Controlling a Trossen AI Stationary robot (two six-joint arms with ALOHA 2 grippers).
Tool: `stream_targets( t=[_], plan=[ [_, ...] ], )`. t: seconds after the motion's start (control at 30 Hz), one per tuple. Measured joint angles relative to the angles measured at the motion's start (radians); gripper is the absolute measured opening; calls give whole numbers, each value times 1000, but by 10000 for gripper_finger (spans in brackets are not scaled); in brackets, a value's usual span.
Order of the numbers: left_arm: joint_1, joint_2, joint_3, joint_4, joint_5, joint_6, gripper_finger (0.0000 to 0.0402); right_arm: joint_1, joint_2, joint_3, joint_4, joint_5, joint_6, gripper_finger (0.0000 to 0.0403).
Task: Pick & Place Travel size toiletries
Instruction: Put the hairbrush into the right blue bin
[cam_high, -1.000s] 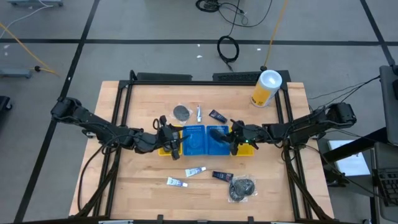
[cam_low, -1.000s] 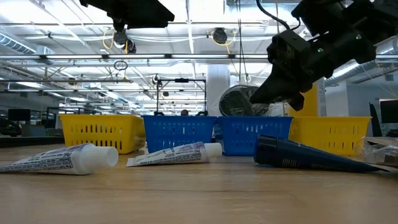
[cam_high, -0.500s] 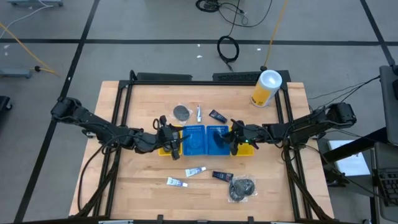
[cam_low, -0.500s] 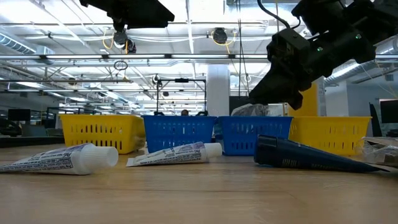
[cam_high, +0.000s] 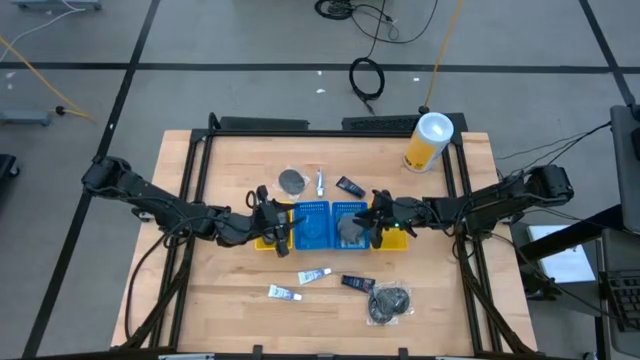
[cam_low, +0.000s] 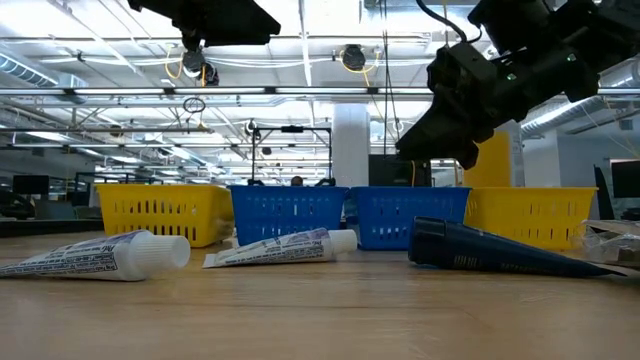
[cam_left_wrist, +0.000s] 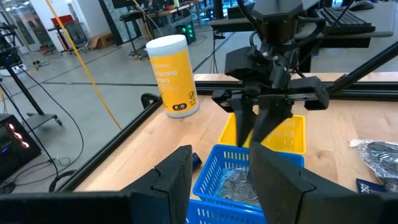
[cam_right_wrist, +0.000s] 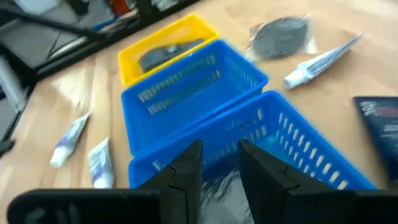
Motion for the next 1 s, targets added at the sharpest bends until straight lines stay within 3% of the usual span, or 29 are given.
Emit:
stream_targets(
  t=[0.17, 0.33, 0.53, 0.67, 0.87, 1.0],
  plan=[
    [0, 0, 0, -1, 0, 0, 159, 29, -45, 1, 1, -168, -73, 90],
    [0, 0, 0, -2, 2, -1, 159, 137, -90, 1, 4, -299, -125, 81],
    [0, 0, 0, -3, 5, -1, 159, 334, -92, 1, -39, -288, -74, 78],
    [0, 0, 0, -2, 6, -2, 159, 435, -92, 1, -85, -178, 5, 80],
    [0, 0, 0, 0, 8, -2, 159, 491, -80, 1, -202, -76, 144, 93],
    [0, 0, 0, 1, 24, -3, 159, 491, -45, 0, -229, -83, 179, 109]
  ],
)
